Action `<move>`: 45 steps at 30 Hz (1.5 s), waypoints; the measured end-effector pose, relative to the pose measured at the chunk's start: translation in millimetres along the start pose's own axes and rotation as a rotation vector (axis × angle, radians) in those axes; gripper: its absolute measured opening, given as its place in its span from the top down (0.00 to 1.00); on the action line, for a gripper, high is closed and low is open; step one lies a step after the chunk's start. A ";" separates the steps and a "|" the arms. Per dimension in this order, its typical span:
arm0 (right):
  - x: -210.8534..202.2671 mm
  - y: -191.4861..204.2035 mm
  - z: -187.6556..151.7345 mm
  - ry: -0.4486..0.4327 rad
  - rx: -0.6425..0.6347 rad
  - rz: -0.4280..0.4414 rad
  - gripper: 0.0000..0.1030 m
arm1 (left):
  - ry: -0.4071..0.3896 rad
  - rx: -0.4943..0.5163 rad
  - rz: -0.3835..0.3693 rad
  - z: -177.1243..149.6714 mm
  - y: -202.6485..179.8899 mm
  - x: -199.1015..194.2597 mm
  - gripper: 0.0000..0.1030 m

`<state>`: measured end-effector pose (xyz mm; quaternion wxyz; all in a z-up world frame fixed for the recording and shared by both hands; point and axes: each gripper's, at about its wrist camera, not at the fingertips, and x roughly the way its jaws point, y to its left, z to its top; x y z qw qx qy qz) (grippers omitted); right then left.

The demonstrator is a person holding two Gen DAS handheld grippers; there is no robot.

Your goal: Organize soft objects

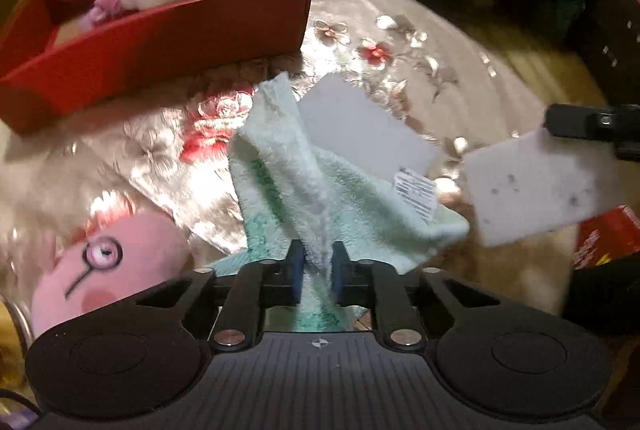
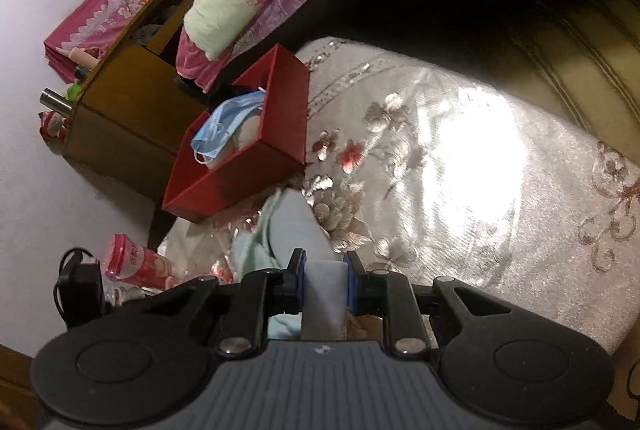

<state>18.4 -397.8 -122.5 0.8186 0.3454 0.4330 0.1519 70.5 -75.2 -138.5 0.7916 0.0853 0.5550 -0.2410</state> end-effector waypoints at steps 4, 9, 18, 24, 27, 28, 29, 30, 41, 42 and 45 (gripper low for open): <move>-2.8 4.9 2.2 -0.018 0.015 0.026 1.00 | -0.032 -0.047 -0.079 -0.8 1.8 -21.0 0.95; -6.8 10.8 3.8 -0.048 0.021 0.046 1.00 | -0.099 -0.121 -0.107 6.3 15.0 -41.7 0.93; -4.2 6.5 2.4 -0.038 0.032 0.044 1.00 | 0.014 0.005 0.102 21.6 -5.1 15.0 0.20; -4.3 -7.2 4.2 -0.034 0.071 0.031 1.00 | -0.007 0.083 0.083 3.8 -28.1 18.0 0.62; -6.6 -4.9 4.4 -0.045 0.067 0.039 1.00 | 0.039 -0.021 -0.062 2.7 -20.3 7.7 0.86; -7.4 -3.1 4.6 -0.050 0.063 0.043 1.00 | 0.035 -0.039 -0.079 1.0 -18.6 4.1 0.86; -8.3 -1.5 4.9 -0.055 0.061 0.047 1.00 | 0.022 -0.048 -0.089 0.5 -17.3 -1.5 0.86; -9.0 -0.6 5.5 -0.059 0.062 0.050 1.00 | 0.007 -0.064 -0.106 -0.1 -13.9 -7.7 0.86; -17.1 17.2 9.6 -0.116 0.071 0.118 1.00 | -0.170 -0.322 -0.410 2.4 37.3 -80.7 0.86; -17.7 19.6 10.2 -0.122 0.071 0.128 1.00 | -0.191 -0.338 -0.422 2.5 41.2 -87.3 0.86; -19.2 26.5 12.3 -0.142 0.065 0.145 1.00 | -0.249 -0.367 -0.480 6.1 53.1 -100.8 0.86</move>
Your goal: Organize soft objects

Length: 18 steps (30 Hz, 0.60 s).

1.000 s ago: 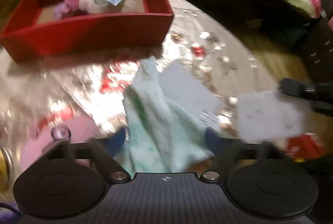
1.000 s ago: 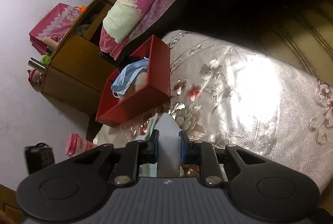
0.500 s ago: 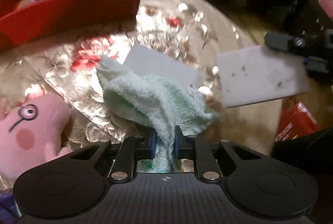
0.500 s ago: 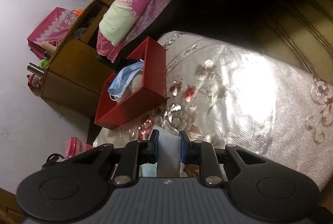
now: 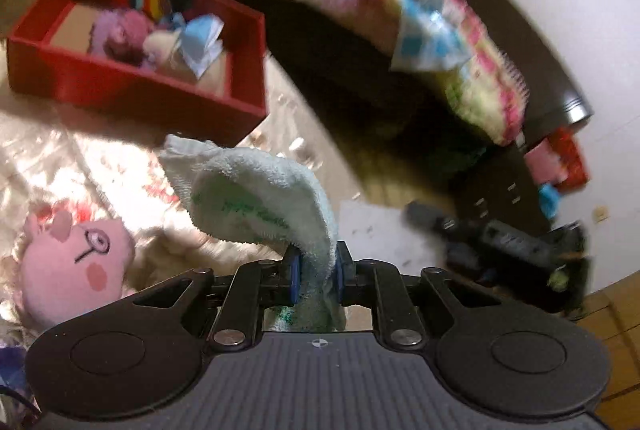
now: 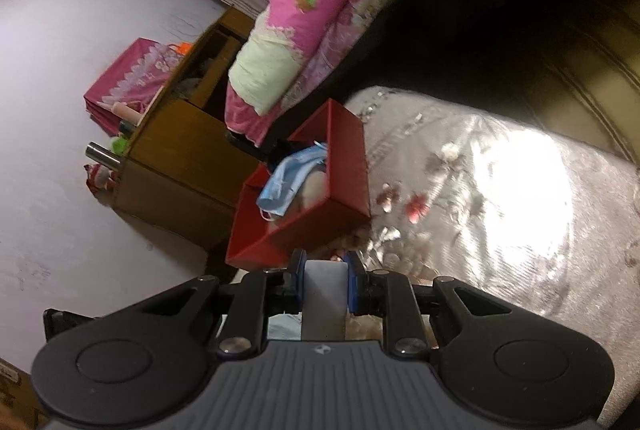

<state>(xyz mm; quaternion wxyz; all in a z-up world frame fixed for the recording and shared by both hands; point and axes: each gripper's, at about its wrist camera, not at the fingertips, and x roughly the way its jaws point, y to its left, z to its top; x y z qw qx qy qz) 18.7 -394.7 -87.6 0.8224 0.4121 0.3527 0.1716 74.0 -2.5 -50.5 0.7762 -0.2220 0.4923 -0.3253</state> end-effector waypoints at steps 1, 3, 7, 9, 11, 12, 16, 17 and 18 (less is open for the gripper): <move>0.2 1.9 0.0 -0.005 -0.001 0.004 1.00 | -0.017 -0.001 -0.025 1.0 0.5 -3.7 0.86; 0.5 3.7 0.1 -0.011 -0.003 0.007 1.00 | -0.040 0.011 -0.001 1.5 -1.9 -8.6 0.86; -4.0 2.3 1.9 -0.037 -0.001 0.000 1.00 | -0.030 -0.010 -0.066 -2.3 1.1 -4.8 0.86; -5.8 -0.1 2.9 -0.045 0.007 -0.002 1.00 | -0.040 -0.078 -0.142 1.0 10.9 -9.8 0.86; -7.0 -2.3 4.0 -0.048 0.015 0.000 1.00 | -0.069 -0.061 -0.130 4.8 12.1 -14.4 0.86; -7.5 -2.8 4.1 -0.048 0.015 0.002 1.00 | -0.065 -0.061 -0.126 5.9 12.2 -12.3 0.85; -7.3 -4.2 3.8 -0.048 0.013 -0.006 1.00 | -0.047 -0.077 -0.007 3.5 16.5 1.0 0.86; -7.2 -4.5 3.7 -0.047 0.012 -0.008 1.00 | -0.046 -0.112 -0.077 3.8 20.3 -0.9 0.86; -7.5 -4.9 3.8 -0.047 0.013 -0.008 1.00 | -0.063 -0.119 -0.106 5.9 19.7 -5.5 0.86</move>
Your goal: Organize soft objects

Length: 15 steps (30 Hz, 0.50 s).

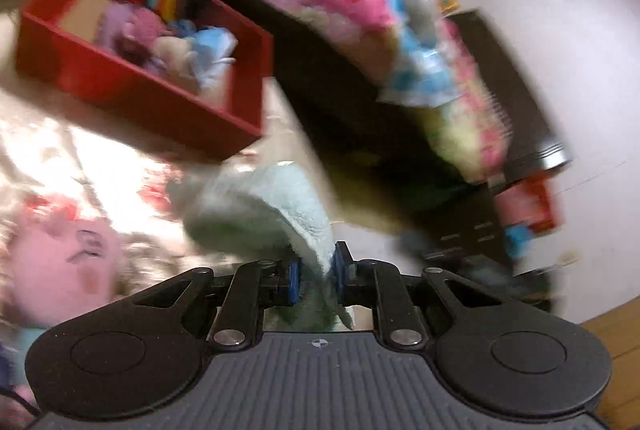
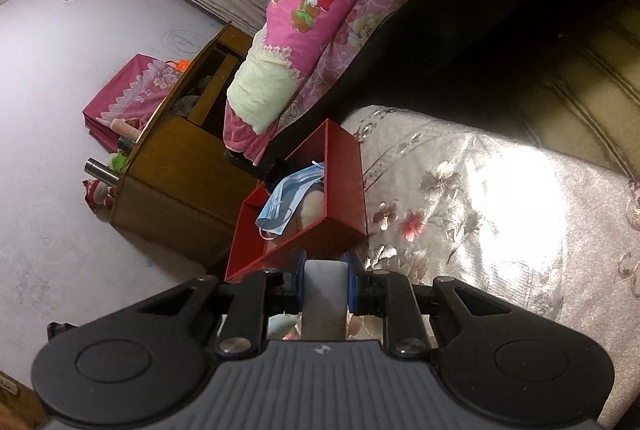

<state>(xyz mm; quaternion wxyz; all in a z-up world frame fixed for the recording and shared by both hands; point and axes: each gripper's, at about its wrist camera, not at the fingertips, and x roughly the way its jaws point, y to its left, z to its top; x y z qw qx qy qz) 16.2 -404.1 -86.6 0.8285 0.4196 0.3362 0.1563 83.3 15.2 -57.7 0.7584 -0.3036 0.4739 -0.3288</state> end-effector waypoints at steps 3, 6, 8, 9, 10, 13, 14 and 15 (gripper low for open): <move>0.0 -0.4 1.3 -0.005 0.011 0.009 1.00 | -0.064 0.044 0.026 8.8 -8.9 -9.4 0.85; 1.6 3.6 2.0 -0.007 0.011 0.021 1.00 | -0.086 -0.008 -0.033 15.5 -7.8 -11.4 0.85; 3.7 9.1 4.1 -0.011 0.010 0.042 1.00 | -0.108 0.009 -0.021 18.5 -12.9 -16.0 0.85; 4.2 12.4 5.4 -0.017 0.008 0.051 1.00 | -0.120 0.015 -0.021 19.9 -16.3 -17.8 0.85; 5.0 17.4 7.1 -0.026 0.000 0.063 1.00 | -0.134 0.016 -0.027 21.2 -18.7 -19.4 0.85; 8.2 31.2 10.6 -0.041 -0.020 0.097 1.00 | -0.167 0.007 -0.050 26.4 -21.2 -25.0 0.85; 10.0 35.3 11.5 -0.044 -0.029 0.103 1.00 | -0.186 0.005 -0.052 28.4 -20.9 -28.7 0.85; 12.3 40.0 12.7 -0.046 -0.040 0.110 1.00 | -0.199 0.006 -0.052 31.1 -22.3 -30.3 0.85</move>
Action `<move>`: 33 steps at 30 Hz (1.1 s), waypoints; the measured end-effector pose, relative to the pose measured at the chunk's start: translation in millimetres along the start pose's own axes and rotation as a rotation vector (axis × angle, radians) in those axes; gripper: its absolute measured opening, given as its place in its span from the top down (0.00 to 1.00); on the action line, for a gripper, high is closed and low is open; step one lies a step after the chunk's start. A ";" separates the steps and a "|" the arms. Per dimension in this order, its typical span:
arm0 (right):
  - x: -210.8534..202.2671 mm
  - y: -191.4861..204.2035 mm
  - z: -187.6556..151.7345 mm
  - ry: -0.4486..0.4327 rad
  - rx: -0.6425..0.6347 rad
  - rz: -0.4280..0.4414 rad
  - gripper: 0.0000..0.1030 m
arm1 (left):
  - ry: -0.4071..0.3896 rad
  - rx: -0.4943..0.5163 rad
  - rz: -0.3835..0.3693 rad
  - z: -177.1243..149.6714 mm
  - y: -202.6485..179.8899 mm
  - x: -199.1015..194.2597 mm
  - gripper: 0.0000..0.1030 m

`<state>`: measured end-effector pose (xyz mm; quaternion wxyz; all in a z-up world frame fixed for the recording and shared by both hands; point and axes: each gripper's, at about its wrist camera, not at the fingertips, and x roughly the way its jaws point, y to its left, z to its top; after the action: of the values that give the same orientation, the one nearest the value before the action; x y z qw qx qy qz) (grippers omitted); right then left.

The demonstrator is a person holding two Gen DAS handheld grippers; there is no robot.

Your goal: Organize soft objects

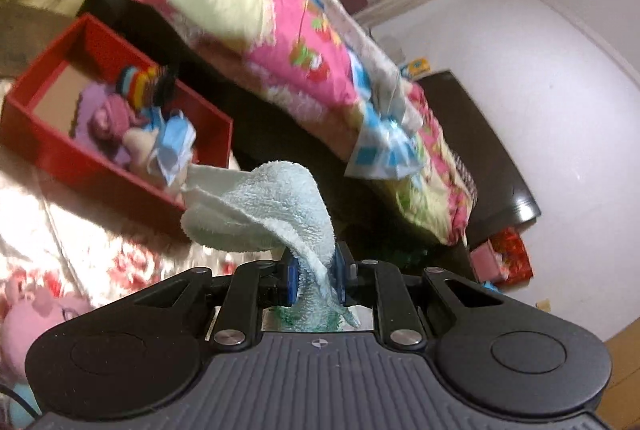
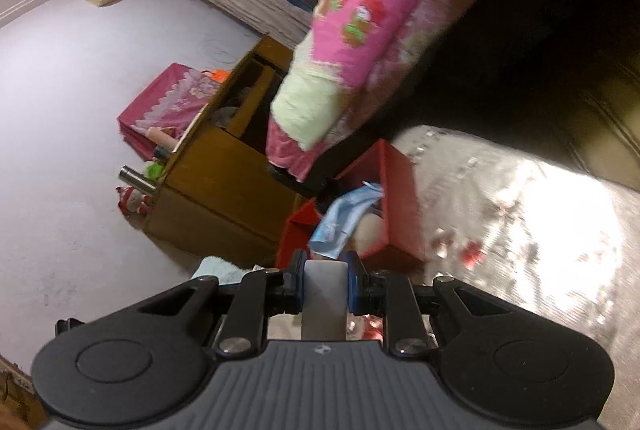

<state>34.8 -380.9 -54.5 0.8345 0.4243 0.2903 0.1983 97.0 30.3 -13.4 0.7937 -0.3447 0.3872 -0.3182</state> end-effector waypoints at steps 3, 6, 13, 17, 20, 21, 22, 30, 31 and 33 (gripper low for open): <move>10.1 9.2 5.5 -0.006 -0.013 0.019 1.00 | -0.036 -0.011 -0.009 7.8 0.1 -2.6 0.85; 21.7 18.0 11.9 -0.009 -0.033 0.024 1.00 | -0.063 -0.024 -0.006 15.4 2.0 -3.2 0.85; 48.6 43.2 23.6 -0.014 -0.104 0.039 1.00 | -0.139 -0.001 0.033 35.3 -2.0 -4.6 0.85; 63.9 53.2 31.5 -0.015 -0.132 0.044 1.00 | -0.171 0.003 0.050 47.2 -2.5 -2.9 0.84; 74.2 60.7 37.2 -0.014 -0.151 0.052 1.00 | -0.190 0.019 0.075 54.9 -4.5 0.7 0.84; 77.5 63.7 38.8 -0.017 -0.163 0.050 1.00 | -0.197 0.028 0.085 57.4 -5.4 2.0 0.84; 80.4 65.5 40.2 -0.019 -0.170 0.051 1.00 | -0.201 0.036 0.094 60.1 -6.2 3.1 0.84; 111.2 79.7 57.8 -0.022 -0.217 0.042 1.00 | -0.231 0.050 0.150 81.8 0.4 12.9 0.83; 116.8 81.0 60.8 -0.024 -0.227 0.036 1.00 | -0.231 0.053 0.162 84.7 1.7 15.5 0.83; 126.0 82.7 65.2 -0.029 -0.249 0.023 1.00 | -0.236 0.063 0.185 89.3 3.3 20.0 0.83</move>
<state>165.2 -300.4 4.5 0.8824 0.3237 0.2463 0.2364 182.3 43.6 17.4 0.8700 -0.3176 0.3111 -0.2132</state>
